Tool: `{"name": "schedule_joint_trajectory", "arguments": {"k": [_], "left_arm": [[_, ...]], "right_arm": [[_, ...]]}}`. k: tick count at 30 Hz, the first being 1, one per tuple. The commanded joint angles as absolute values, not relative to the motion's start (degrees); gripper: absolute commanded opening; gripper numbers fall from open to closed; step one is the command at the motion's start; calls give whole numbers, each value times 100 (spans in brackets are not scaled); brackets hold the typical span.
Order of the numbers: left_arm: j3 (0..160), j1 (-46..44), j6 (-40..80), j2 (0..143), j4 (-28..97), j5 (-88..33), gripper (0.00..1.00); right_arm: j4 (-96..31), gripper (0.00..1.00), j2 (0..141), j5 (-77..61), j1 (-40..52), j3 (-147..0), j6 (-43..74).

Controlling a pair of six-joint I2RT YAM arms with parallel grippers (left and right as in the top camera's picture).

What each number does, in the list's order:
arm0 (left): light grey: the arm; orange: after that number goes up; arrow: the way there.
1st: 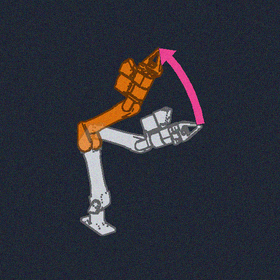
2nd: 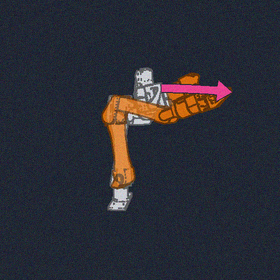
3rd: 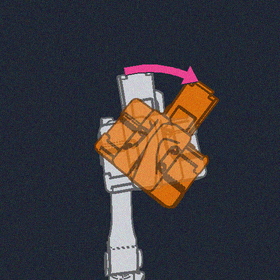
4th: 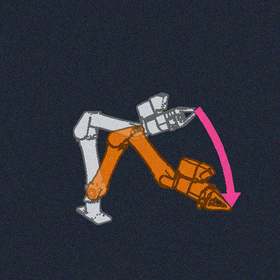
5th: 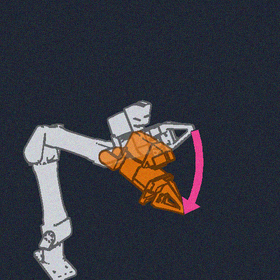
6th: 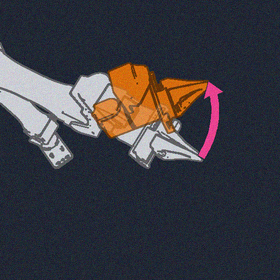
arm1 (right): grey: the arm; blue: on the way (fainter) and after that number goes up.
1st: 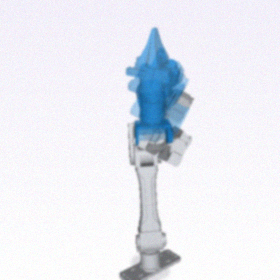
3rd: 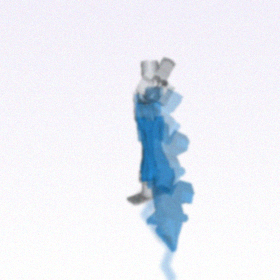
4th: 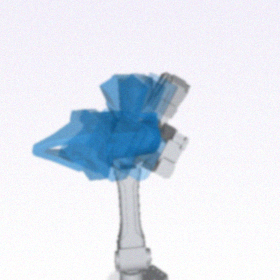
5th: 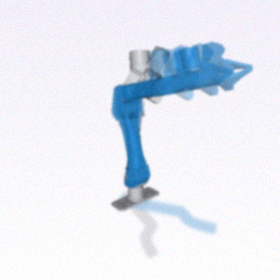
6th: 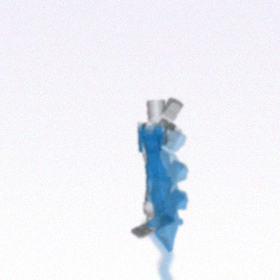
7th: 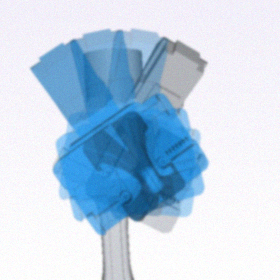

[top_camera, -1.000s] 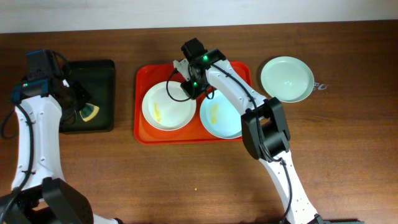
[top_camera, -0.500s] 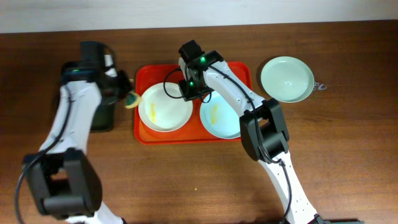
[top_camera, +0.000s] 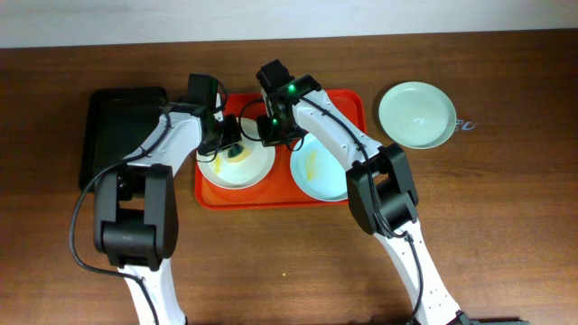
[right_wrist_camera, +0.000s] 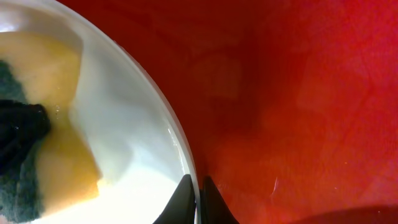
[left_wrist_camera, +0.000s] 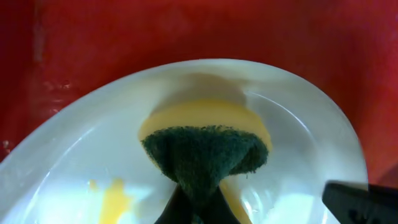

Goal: Clean dirty plates on tray and stack at the side
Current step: 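Scrub the white plate with the left-held sponge while the right gripper holds it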

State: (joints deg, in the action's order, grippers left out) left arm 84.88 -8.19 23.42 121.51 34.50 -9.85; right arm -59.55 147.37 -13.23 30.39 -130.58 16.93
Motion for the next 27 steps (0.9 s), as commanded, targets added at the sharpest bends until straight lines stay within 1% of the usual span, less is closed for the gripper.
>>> {"name": "schedule_joint_trajectory", "arguments": {"k": [1, 4, 6, 8, 10, 12, 15, 16, 17, 21, 25, 27], "left_arm": [[8440, -810, 2375, 12455, 3728, 290, 0], [8464, -810, 2375, 12446, 4322, 1876, 0], [8556, -810, 2375, 12438, 4661, 2276, 0], [8796, -810, 2377, 12436, 4974, 2379, 0], [9131, -810, 2377, 12416, 5271, 2193, 0], [9526, -810, 2370, 12392, 5518, 1577, 0], [9865, -810, 1772, 12372, 5511, -36, 0], [9870, -810, 1382, 12374, 5384, -928, 0], [9845, -810, 1286, 12376, 5328, -1337, 0], [9494, -821, 1293, 12385, 5266, -1446, 0], [8952, -810, 1363, 12385, 5085, -716, 0], [8779, -810, 1365, 12385, 5076, -165, 0]], "right_arm": [[-5975, 4, 14862, -1138, 3111, -12866, 1767], [-5979, 4, 14862, -1138, 3111, -12866, 1765], [-5979, 4, 14862, -1138, 3111, -12866, 1767], [-5977, 4, 14862, -1138, 3111, -12866, 1767], [-5979, 4, 14862, -1138, 3111, -12866, 1767], [-5977, 4, 14862, -1138, 3111, -12866, 1765], [-5979, 4, 14862, -1138, 3111, -12866, 1765], [-5979, 4, 14862, -1138, 3111, -12866, 1765], [-5975, 4, 14862, -1138, 3111, -12866, 1765], [-5953, 4, 14862, -1138, 3111, -12866, 1765], [-5957, 4, 14862, -1140, 3111, -12866, 1767], [-5957, 4, 14862, -1140, 3111, -12866, 1767]]}}
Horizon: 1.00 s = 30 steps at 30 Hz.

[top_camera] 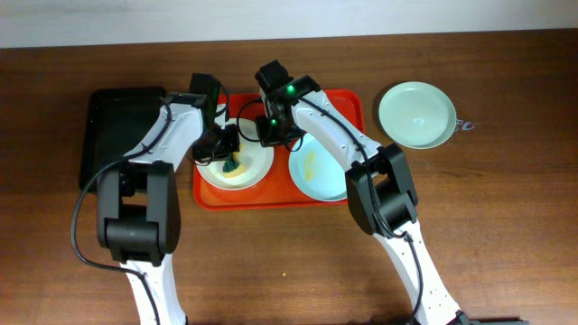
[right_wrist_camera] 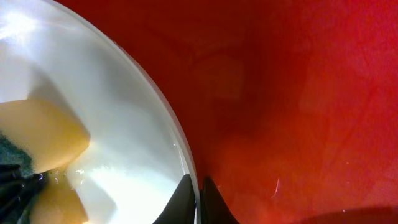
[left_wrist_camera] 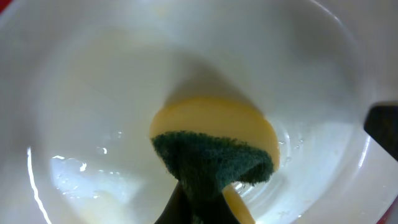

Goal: Clean dirty plates on tray and stack at the side
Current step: 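Scrub the white plate with the left-held sponge while the right gripper holds it, then lift the white plate with the right gripper and stack it on the blue plate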

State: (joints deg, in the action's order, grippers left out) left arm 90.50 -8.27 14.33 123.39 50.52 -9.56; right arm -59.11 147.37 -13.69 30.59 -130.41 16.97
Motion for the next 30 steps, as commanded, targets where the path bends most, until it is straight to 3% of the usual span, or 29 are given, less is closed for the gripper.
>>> {"name": "schedule_joint_trajectory", "arguments": {"k": [1, 8, 12, 18, 22, 25, 30], "left_arm": [[8713, -810, 1415, 12385, 5081, 139, 0], [8855, -696, 2270, 12130, 5478, 1837, 0], [8976, -554, 2268, 11605, 5476, 1603, 0], [8980, 86, 2268, 10479, 5502, 49, 0], [8978, 792, 2265, 10057, 5867, -113, 0], [8884, 1225, 2268, 10060, 6023, -115, 0], [8864, 1302, 2268, 10062, 6055, -115, 0]], "right_arm": [[-5957, 4, 14862, -1140, 3111, -12866, 1767], [-5940, 4, 14862, -1138, 3111, -12866, 1763], [-5889, 4, 14862, -1140, 3111, -12866, 1743], [-5966, 4, 14481, -917, 3118, -13439, 1203], [-6399, 4, 13990, 620, 3306, -14129, 532], [-6560, 4, 13590, 2908, 3765, -14479, -62], [-6508, 4, 13502, 5286, 4458, -14619, -1184]]}}
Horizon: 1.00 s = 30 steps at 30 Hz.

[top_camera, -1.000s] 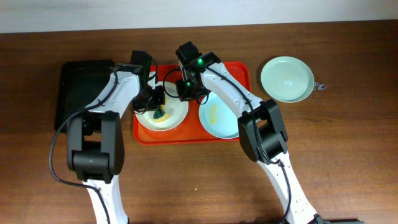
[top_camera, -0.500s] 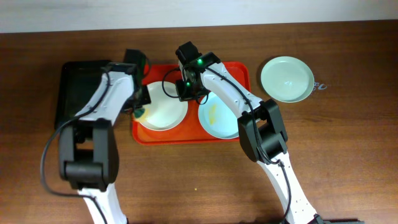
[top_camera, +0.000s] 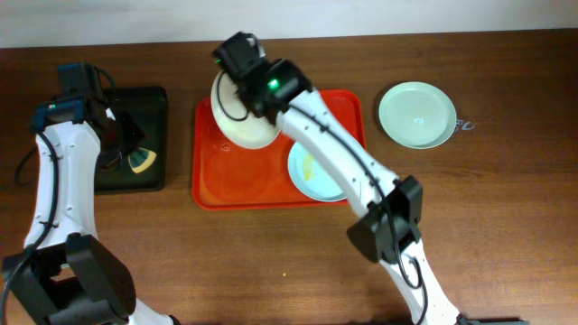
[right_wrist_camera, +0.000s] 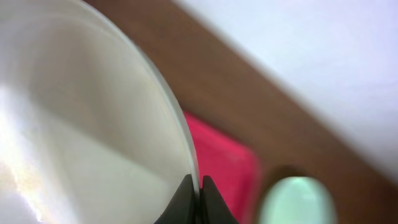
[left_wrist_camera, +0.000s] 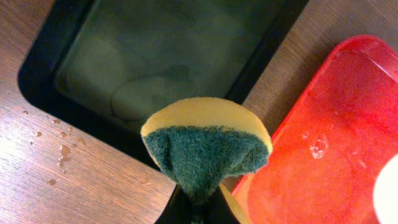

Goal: Clean dirty plates on tray and stack at the side
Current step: 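Lift the white plate with the right gripper and stack it on the blue plate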

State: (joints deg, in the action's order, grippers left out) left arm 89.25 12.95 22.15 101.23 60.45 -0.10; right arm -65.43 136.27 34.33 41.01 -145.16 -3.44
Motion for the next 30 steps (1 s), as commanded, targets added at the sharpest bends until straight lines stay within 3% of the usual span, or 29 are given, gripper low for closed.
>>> {"name": "schedule_joint_trajectory", "arguments": {"k": [1, 8, 14, 18, 20, 22, 24, 27, 30], "left_arm": [[8851, 1302, 2268, 10062, 6053, -113, 0], [8799, 1304, 2268, 10064, 6051, -62, 0], [8799, 1304, 2268, 10064, 6049, 23, 0], [8799, 1304, 2268, 10064, 6053, 21, 0], [8799, 1304, 2268, 10064, 6055, 19, 0], [8799, 1304, 2268, 10064, 6060, 19, 0], [8799, 1304, 2268, 10064, 6055, 21, 0], [8799, 1304, 2265, 10064, 6055, 21, 0], [8799, 1304, 2268, 10064, 6055, 21, 0]], "right_arm": [[-6471, 4, 13502, 5522, 4565, -14619, -1428], [-5686, 4, 13502, 7288, 5048, -14617, -3024], [-5629, 4, 13504, 7205, 5070, -14617, -2945], [-6602, 4, 13535, 4233, 4895, -14512, -2582], [-6624, 4, 13544, 4355, 4696, -14296, -2585], [-6643, 4, 13504, 5389, 4506, -14313, -2589], [-6442, 4, 13447, 5242, 4193, -14348, -2582], [-6462, 4, 13406, 3441, 3339, -14348, -2058], [-6888, 4, 13421, 167, 2018, -14346, -1828]]}}
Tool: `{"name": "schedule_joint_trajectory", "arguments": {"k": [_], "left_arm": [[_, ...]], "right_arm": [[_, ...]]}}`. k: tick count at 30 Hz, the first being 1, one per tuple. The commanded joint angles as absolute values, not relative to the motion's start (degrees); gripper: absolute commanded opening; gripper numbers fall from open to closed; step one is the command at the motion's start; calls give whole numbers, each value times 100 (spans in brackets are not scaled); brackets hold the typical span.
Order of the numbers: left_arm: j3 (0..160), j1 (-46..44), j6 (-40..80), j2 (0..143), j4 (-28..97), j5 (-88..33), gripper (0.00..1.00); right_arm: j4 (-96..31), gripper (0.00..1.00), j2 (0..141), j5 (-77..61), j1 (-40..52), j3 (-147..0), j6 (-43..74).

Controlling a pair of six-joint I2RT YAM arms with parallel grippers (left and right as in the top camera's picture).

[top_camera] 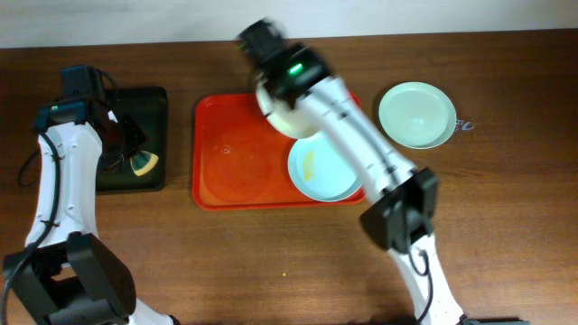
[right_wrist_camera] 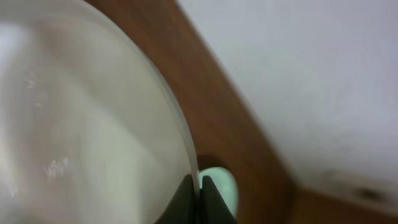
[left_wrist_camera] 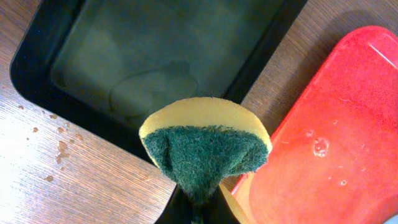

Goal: Clean dirty plates on tray and stack at the side
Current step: 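Lift the white plate with the right gripper and stack it on the blue plate, then grasp the remaining blue plate rim with the right gripper and drag it left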

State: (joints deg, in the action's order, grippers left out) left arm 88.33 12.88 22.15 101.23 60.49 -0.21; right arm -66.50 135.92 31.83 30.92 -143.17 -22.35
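My right gripper (right_wrist_camera: 199,186) is shut on the rim of a white plate (top_camera: 287,116), holding it lifted over the back of the red tray (top_camera: 226,181). A light blue plate (top_camera: 323,171) with a yellow smear lies on the tray's right part. A pale green plate (top_camera: 416,115) rests on the table to the right; it shows small in the right wrist view (right_wrist_camera: 219,186). My left gripper (left_wrist_camera: 199,208) is shut on a yellow and green sponge (left_wrist_camera: 205,149), held at the right edge of the black basin (top_camera: 126,135).
The black basin (left_wrist_camera: 143,62) sits left of the red tray (left_wrist_camera: 323,143) on the wooden table (top_camera: 271,271). Water drops lie on the wood near the basin. A white wall runs behind the table's back edge.
My right gripper has carried the white plate to the right, from over the tray's back left to over its back middle. The left gripper and sponge have barely moved.
At first the sponge in my left gripper was on the white plate in the tray while my right gripper pinched its rim. Then the sponge sat lower in the plate. Later the sponge was at the black basin and the plate was lifted; now the plate is further right.
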Motion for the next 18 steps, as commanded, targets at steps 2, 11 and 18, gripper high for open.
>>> {"name": "schedule_joint_trajectory", "arguments": {"k": [2, 11, 18], "left_arm": [[8799, 1304, 2268, 10064, 6049, 19, 0], [8799, 1302, 2268, 10064, 6049, 19, 0], [8799, 1304, 2268, 10064, 6020, 19, 0]], "right_arm": [[-7109, 4, 13522, -2338, 729, -14339, -1680], [-6888, 4, 13581, -2648, -1870, -12748, -1275], [-5830, 4, 13581, -1660, -2119, -11491, -375]]}}
